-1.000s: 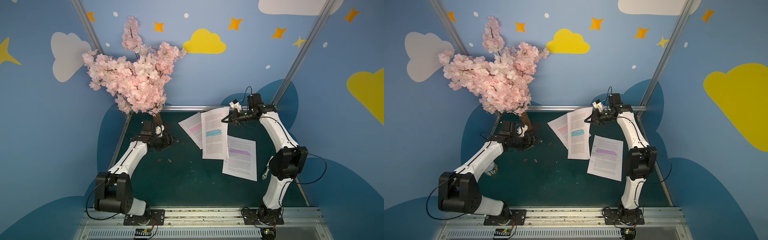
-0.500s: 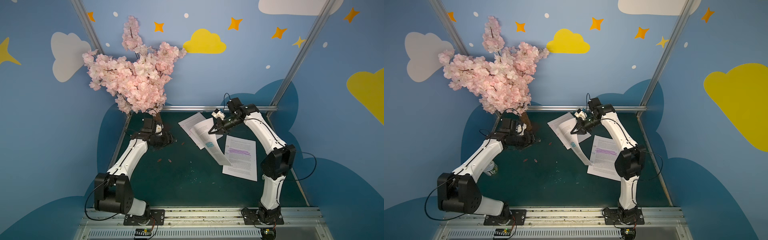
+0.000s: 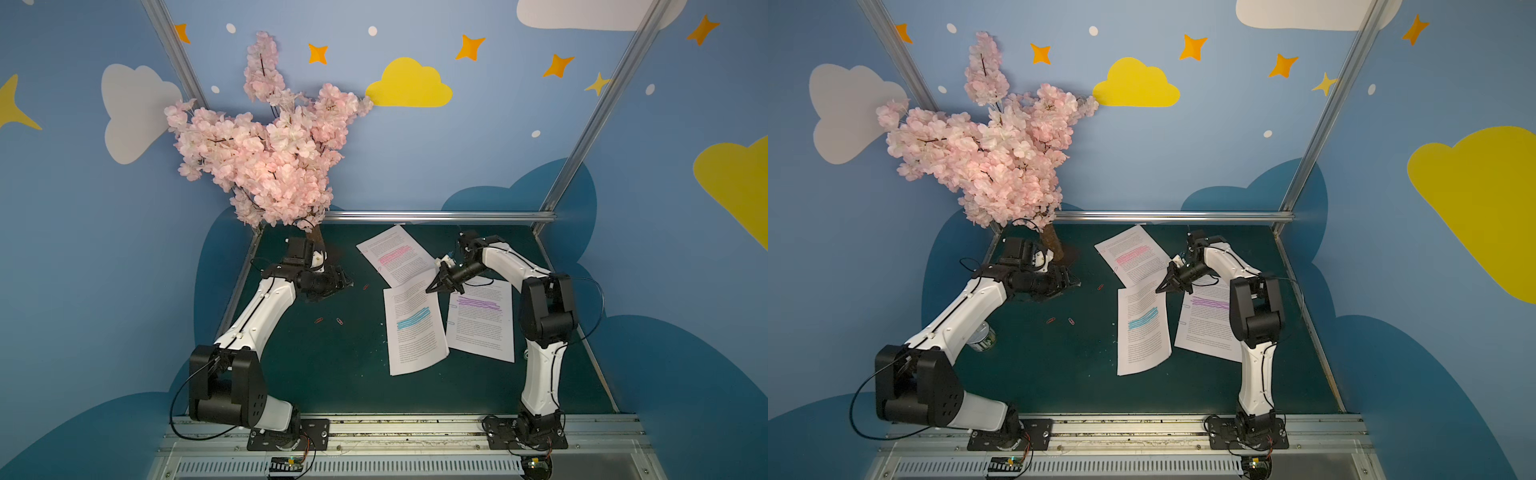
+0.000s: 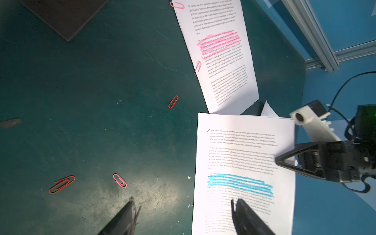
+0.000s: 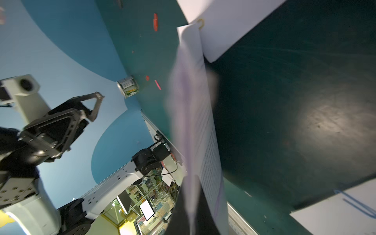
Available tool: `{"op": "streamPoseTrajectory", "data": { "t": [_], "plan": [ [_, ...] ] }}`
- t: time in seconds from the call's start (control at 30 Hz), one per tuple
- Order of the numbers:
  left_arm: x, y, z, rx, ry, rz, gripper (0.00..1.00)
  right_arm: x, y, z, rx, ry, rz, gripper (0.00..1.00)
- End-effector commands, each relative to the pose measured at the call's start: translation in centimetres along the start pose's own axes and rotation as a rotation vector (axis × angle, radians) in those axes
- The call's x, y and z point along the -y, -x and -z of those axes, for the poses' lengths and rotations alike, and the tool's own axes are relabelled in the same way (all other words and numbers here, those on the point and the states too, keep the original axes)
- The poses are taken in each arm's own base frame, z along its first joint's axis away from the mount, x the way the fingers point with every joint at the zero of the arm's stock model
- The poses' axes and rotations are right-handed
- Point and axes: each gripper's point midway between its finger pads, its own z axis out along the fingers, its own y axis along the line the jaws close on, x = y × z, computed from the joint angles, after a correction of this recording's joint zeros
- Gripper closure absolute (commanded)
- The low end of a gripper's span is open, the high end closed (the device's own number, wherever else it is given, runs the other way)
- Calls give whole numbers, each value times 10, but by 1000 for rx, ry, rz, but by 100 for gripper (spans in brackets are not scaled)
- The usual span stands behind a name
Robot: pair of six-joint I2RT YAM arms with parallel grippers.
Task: Unclip the paperclips from the documents
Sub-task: Place the document at the center of the board.
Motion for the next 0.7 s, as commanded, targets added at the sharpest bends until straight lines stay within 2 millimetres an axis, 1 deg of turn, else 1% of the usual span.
{"op": "streamPoseTrajectory", "data": {
  "t": [0.0,0.07,0.2,0.33,0.43,0.47,0.5,0.53,0.57,0.6,0.67],
  "plan": [
    [-2,-5,0,-20,18,-13,24,17,-3,-14,-3,-62,10,100],
    [-1,-6,-2,-25,18,-15,24,30,1,-23,13,-87,-24,100],
    [0,-6,-2,-30,27,-27,24,52,6,-29,54,-158,-85,100],
    [3,-6,-5,-39,30,-40,24,65,9,-31,103,-186,-128,100],
    [8,-5,-7,-39,31,-59,24,70,9,-35,115,-184,-162,100],
    [9,-5,-8,-41,33,-62,24,73,7,-36,105,-194,-171,90],
    [11,-4,-9,-42,33,-69,24,78,3,-35,90,-227,-180,69],
    [12,-3,-11,-44,34,-72,24,84,-2,-30,79,-276,-184,52],
    [14,-2,-12,-45,36,-77,23,89,-6,-23,79,-319,-182,44],
    [16,0,-13,-44,36,-82,23,91,-8,-15,87,-347,-183,40],
    [23,4,-17,-41,40,-103,23,93,-12,11,131,-376,-180,32]
  ]
}}
